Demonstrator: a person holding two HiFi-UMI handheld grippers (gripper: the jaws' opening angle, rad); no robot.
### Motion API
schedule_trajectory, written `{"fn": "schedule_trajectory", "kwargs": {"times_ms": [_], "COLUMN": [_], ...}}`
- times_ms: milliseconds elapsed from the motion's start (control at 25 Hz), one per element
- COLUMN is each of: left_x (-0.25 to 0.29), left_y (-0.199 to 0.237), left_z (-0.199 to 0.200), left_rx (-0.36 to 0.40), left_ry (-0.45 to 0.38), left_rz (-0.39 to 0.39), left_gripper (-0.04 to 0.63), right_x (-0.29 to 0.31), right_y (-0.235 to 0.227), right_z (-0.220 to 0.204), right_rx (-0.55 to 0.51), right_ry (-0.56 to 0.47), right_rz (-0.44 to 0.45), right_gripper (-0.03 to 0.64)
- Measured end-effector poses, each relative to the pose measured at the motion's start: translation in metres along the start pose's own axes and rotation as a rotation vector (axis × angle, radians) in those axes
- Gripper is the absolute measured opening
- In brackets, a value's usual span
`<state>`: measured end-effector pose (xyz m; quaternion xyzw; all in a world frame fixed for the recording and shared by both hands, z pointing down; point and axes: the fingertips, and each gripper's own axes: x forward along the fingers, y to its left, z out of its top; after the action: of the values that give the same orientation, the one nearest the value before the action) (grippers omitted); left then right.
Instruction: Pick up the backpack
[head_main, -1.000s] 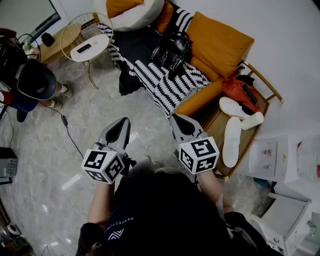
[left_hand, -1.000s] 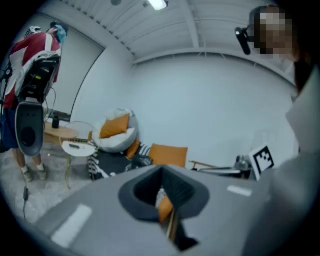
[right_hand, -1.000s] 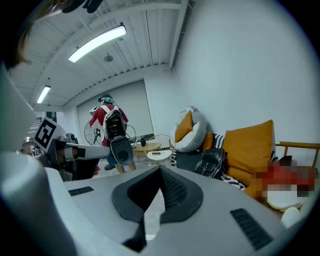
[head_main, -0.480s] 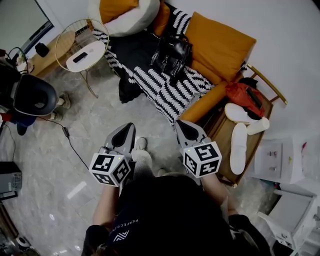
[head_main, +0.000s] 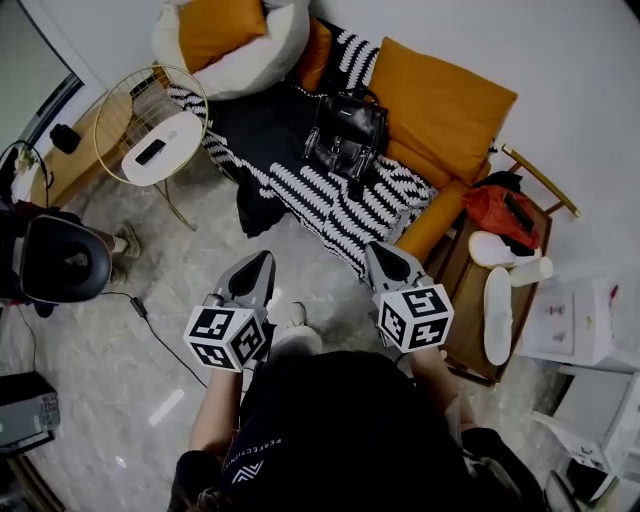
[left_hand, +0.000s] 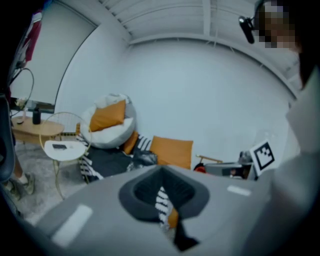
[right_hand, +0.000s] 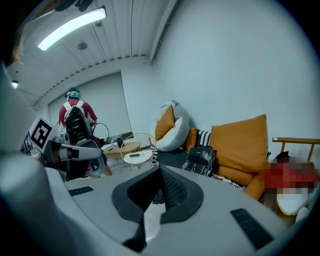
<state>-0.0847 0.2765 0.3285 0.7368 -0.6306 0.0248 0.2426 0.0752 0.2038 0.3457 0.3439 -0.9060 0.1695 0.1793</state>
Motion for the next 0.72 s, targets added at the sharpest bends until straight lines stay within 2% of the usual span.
{"fn": "schedule_trajectory", "kwargs": {"times_ms": [240, 480, 720], "left_x": [0.025, 0.046, 0.065], "left_y": [0.044, 0.074, 0.100], "left_z": [0.025, 0.024, 0.028], "left_rx": [-0.021, -0.003, -0.008], "left_ry": [0.009, 0.083, 0.096], "left_rz": [-0.069, -0.159, -0.216], "left_gripper": [0.008, 0.008, 0.008], "right_x": [0.050, 0.086, 0.102], "right_y": [0.011, 0.016, 0.012], "right_z": [0.020, 0.019, 0.021], "right_rx": [-0.005, -0.008, -0.024], "right_ry": [0.021, 0.058, 0.105], "right_rz": [-0.030, -0.065, -0.126], "right_gripper": [-0.006, -0.006, -0.006]}}
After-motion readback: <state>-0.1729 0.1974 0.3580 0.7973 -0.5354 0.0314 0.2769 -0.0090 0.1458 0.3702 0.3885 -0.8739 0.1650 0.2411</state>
